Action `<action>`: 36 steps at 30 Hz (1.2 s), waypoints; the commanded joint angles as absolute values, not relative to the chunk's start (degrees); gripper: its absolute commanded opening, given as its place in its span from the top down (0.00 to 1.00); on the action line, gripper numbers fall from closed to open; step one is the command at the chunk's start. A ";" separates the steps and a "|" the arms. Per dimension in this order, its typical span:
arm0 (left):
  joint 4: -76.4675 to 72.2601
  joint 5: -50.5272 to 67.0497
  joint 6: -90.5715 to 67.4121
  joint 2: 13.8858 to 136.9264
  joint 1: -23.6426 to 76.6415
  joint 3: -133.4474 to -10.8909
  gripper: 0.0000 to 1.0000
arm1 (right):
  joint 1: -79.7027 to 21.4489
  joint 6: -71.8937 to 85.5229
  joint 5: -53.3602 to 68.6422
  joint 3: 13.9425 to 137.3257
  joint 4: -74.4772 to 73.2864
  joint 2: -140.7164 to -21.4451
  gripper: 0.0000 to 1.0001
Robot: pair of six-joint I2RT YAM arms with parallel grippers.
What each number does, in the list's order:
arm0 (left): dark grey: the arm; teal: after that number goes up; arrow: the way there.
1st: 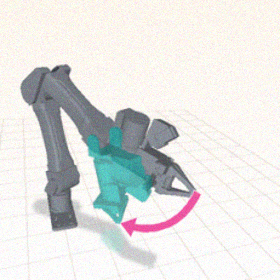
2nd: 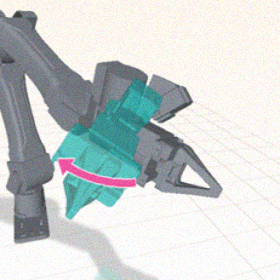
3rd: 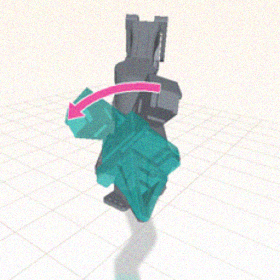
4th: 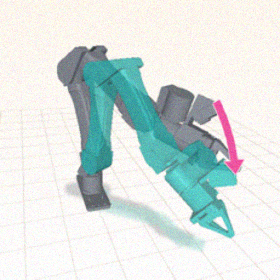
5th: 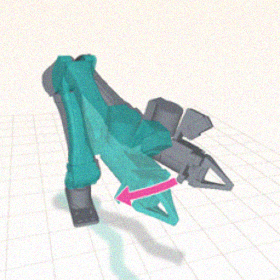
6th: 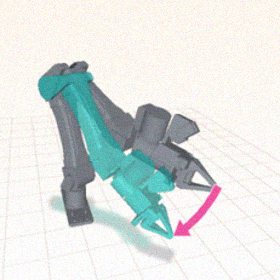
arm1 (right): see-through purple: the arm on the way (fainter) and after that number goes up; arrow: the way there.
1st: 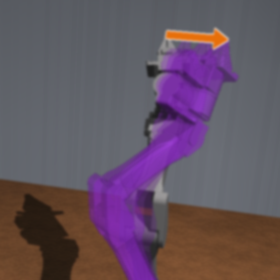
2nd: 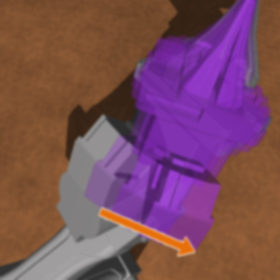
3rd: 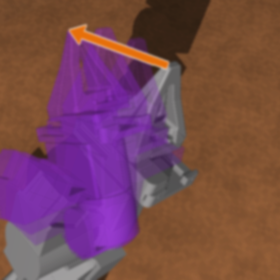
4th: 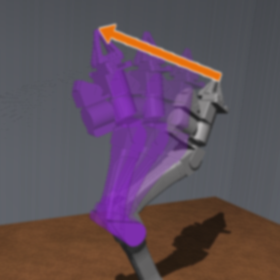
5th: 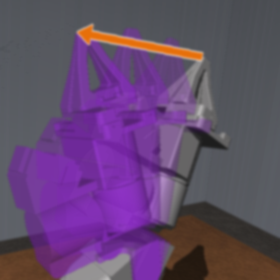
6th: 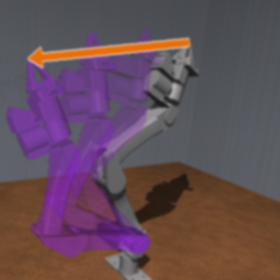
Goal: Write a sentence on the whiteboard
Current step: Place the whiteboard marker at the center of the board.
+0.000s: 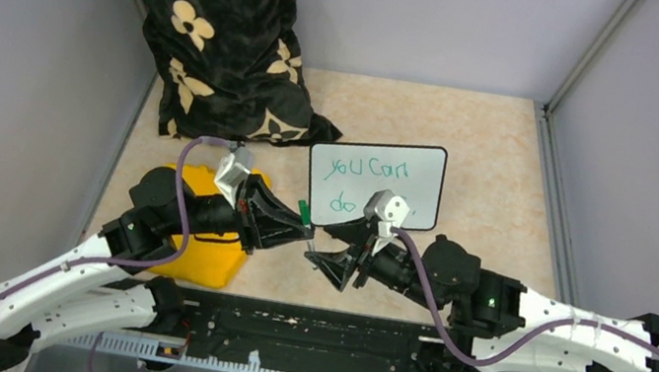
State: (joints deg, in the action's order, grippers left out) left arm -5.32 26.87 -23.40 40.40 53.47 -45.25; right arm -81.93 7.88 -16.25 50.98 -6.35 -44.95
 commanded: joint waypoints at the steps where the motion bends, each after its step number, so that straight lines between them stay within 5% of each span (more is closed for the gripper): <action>1: -5.98 31.24 -22.47 40.55 53.26 -45.89 1.00 | -81.59 10.72 -12.57 50.49 -3.79 -44.46 0.47; 19: -9.91 32.90 -23.03 40.87 53.26 -43.66 1.00 | -81.57 12.83 -15.55 46.70 3.52 -45.06 0.58; 31: -10.99 32.48 -23.17 41.09 53.26 -42.55 1.00 | -81.47 11.80 -13.43 47.20 3.64 -46.93 0.86; 33: -10.56 31.43 -22.91 40.96 53.26 -42.55 0.92 | -81.46 11.18 -13.85 47.40 2.83 -46.73 0.92; 36: -9.07 29.19 -21.92 40.63 53.26 -42.72 0.62 | -81.39 9.91 -15.34 48.16 0.59 -46.13 0.98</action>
State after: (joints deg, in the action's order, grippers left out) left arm -8.80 31.29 -23.05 41.19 53.25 -42.81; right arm -81.87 11.68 -13.91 46.52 0.86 -46.72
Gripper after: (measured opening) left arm 0.245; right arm 0.111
